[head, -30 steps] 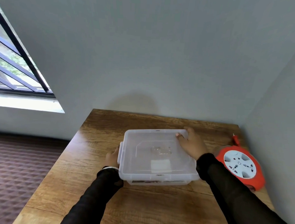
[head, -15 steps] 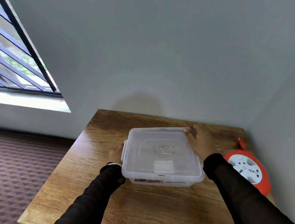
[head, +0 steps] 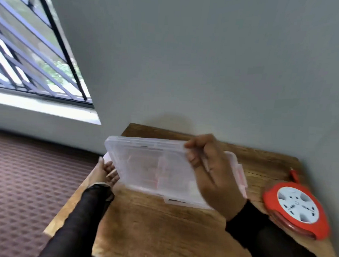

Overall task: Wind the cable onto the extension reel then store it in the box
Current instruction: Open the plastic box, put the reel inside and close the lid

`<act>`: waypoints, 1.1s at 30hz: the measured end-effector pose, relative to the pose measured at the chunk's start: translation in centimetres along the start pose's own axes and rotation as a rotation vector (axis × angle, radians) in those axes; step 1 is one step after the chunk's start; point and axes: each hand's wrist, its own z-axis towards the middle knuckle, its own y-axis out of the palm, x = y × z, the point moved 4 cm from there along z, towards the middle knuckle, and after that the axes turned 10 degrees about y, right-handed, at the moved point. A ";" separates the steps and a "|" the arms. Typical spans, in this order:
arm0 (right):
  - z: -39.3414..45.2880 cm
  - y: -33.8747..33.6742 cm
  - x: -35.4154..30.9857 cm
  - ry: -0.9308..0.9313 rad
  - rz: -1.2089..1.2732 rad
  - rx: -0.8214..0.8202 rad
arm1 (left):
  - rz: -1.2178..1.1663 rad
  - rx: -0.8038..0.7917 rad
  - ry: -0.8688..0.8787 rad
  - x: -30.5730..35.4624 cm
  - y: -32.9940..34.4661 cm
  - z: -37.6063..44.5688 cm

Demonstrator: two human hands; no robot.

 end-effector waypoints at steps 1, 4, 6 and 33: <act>-0.9 1.8 -0.5 -0.062 0.017 -0.020 | -0.013 0.088 0.028 0.8 -2.2 0.6; -3.9 7.6 -0.9 -0.176 0.075 -0.173 | -0.011 0.259 0.128 3.0 -9.2 1.2; -6.0 11.5 -0.7 -0.239 0.068 -0.352 | -0.022 0.344 0.172 3.3 -12.7 0.4; -3.6 -2.4 9.4 0.136 -0.459 0.229 | 0.965 -0.376 1.280 0.1 15.0 -10.3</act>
